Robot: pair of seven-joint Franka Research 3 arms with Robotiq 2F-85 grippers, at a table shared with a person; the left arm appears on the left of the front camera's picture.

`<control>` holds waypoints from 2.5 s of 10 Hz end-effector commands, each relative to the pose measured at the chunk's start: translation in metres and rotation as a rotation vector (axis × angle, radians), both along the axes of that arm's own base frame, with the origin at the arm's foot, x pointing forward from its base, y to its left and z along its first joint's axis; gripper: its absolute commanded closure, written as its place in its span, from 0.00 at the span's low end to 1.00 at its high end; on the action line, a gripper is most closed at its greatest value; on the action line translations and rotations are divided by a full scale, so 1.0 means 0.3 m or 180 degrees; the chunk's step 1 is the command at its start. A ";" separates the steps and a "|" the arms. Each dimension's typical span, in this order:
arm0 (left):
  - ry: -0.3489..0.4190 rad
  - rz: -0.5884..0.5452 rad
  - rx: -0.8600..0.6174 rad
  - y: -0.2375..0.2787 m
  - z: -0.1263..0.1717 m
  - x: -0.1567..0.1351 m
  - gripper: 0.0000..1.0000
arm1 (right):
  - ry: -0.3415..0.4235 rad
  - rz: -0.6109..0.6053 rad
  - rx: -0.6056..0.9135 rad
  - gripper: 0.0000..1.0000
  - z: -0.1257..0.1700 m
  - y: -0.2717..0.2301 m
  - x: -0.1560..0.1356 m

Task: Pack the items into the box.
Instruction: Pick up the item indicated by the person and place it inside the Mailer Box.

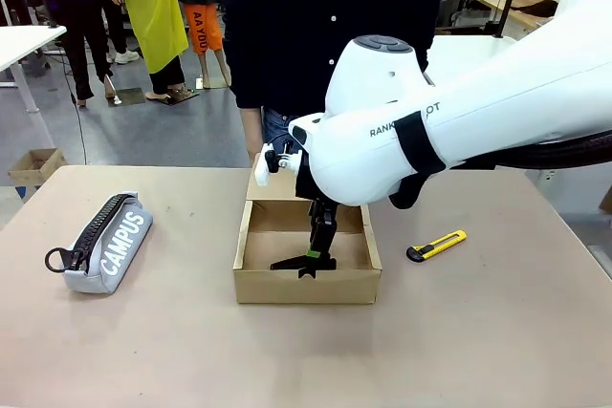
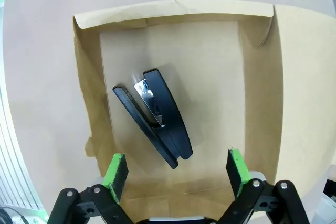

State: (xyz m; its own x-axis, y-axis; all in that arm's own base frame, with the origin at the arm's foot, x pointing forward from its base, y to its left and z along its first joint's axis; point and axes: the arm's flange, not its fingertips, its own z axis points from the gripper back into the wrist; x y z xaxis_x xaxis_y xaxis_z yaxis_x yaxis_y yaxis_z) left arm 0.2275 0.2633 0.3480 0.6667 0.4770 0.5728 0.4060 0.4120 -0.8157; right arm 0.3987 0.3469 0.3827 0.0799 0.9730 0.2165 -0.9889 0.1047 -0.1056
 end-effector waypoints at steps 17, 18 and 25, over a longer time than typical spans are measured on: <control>-0.0103 0.0029 -0.0015 -0.005 0.007 0.001 0.00 | 0.2501 -0.3833 0.5049 0.00 0.039 -1.772 -0.431; -0.0103 0.0029 -0.0015 -0.005 0.007 0.001 0.00 | 0.2161 -0.2914 0.3311 0.00 0.132 -1.735 -0.370; -0.0103 0.0029 -0.0015 -0.005 0.007 0.001 0.00 | 0.2161 -0.2914 0.3311 0.00 0.132 -1.735 -0.370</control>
State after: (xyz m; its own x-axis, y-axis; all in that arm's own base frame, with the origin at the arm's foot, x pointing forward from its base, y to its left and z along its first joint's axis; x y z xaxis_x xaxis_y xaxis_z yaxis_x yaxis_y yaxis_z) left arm 0.2266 0.2637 0.3478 0.6644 0.4780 0.5745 0.4069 0.4135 -0.8145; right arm 0.2905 -0.1715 0.4248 0.9179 -0.0245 0.3960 -0.3499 0.4206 0.8370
